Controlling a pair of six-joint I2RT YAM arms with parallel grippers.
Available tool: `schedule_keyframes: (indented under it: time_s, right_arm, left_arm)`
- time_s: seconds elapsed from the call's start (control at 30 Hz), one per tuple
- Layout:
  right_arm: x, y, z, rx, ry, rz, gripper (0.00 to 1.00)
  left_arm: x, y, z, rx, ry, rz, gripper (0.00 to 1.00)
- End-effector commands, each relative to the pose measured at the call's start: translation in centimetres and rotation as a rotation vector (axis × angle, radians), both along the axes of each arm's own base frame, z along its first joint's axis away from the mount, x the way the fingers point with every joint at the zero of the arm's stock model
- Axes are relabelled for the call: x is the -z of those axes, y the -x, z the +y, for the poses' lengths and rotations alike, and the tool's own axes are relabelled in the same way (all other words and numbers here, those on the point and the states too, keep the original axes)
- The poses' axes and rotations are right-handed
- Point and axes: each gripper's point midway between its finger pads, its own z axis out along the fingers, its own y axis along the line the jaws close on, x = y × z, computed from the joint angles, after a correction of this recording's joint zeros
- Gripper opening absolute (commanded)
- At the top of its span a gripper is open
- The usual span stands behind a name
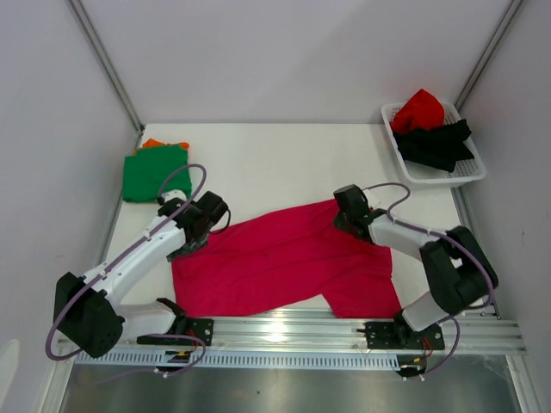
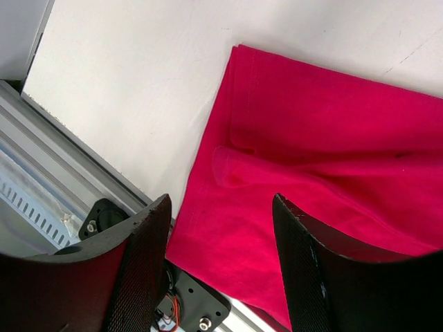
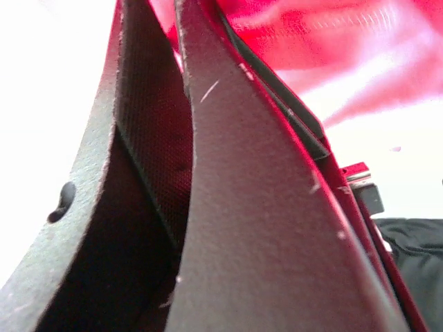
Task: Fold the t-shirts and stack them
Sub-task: Fold the flattened tshirt in 1/3 of the way
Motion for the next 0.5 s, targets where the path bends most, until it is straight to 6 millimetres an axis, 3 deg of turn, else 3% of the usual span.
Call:
schedule_keyframes:
  time_s: [0.0,0.17,0.33,0.47]
  right_arm:
    - [-2.2,3.4,-1.0,0.0,0.016,0.011,0.26]
    - [-4.0,7.1,-1.1,-0.008,-0.031,0.014,0.26]
    - [-3.7,11.9,-0.6,-0.034,-0.102,0.055,0.26]
    - [-3.3,13.7,0.2,-0.065,-0.104,0.049,0.26]
  left_arm:
    - [0.5,-1.0,-0.5,0.009,-0.01,-0.011,0.63]
    - [1.2,-1.6,-1.1,0.024,-0.017,0.021,0.63]
    - [1.5,-2.1,-1.5,0.032,-0.022,0.038,0.63]
    - [1.4,-2.5,-1.8,0.042,-0.009,0.03,0.63]
